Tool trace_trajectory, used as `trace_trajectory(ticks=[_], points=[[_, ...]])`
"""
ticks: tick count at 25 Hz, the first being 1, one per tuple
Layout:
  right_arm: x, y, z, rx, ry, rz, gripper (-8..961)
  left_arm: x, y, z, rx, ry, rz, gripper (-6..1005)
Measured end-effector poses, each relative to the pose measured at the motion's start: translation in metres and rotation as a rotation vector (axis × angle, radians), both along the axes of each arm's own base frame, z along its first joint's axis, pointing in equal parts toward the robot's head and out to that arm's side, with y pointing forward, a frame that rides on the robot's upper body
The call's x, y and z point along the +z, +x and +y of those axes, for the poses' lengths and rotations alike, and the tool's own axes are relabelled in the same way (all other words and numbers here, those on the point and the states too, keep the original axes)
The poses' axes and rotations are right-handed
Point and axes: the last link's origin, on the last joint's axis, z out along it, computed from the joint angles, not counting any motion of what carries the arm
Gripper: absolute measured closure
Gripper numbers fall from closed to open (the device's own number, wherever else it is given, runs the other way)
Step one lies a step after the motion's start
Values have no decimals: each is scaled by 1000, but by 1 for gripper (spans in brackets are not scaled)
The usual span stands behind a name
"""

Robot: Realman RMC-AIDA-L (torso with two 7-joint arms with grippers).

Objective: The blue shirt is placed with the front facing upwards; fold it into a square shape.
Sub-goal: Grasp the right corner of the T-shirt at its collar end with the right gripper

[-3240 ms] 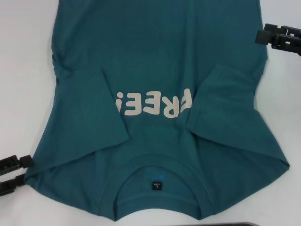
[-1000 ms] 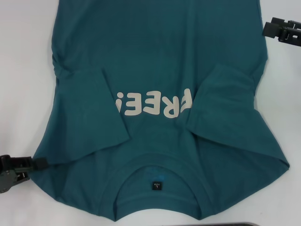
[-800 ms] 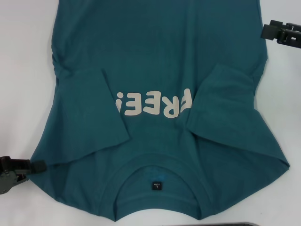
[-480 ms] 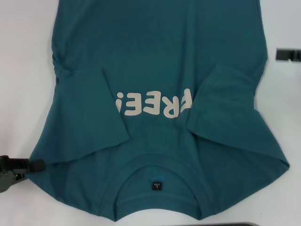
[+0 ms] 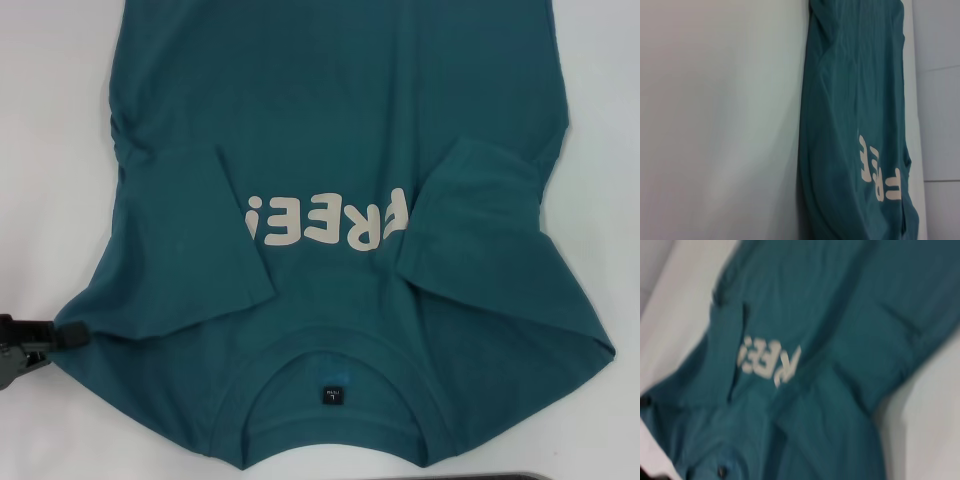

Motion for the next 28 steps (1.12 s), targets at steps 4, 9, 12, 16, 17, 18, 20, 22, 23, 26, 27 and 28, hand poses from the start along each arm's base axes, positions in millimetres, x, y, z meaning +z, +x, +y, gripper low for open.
trace_trajectory(ticks=[4,9,12,16,17,18,20,22,23,26,27,28], points=[[-12,7,-11,-8,-53,25,100,0,0,4,-1,8,11,974],[-20,17,-24,-36,-79,63,100,0,1,7,-7,11,15,973],[-23,21,-29,-47,-86,65,100,0,1,8,-8,11,16,973],[-29,26,-31,-59,-89,61,100,0,1,8,-7,13,18,972],[-32,28,-31,-62,-92,58,100,0,1,8,-6,13,19,972],[-34,28,-31,-65,-98,56,100,0,1,8,-6,14,19,972],[-39,29,-31,-60,-110,57,99,-1,0,8,-5,14,20,972],[-42,29,-31,-54,-118,59,99,-1,0,8,-4,14,21,971],[-43,29,-31,-54,-120,59,99,-1,0,8,-3,14,21,971],[-45,30,-32,-57,-120,60,99,-1,0,8,-1,12,23,970],[-46,30,-31,-59,-119,58,99,-1,0,8,-1,10,24,970],[-46,31,-31,-60,-119,55,99,-1,0,8,-1,10,24,969]])
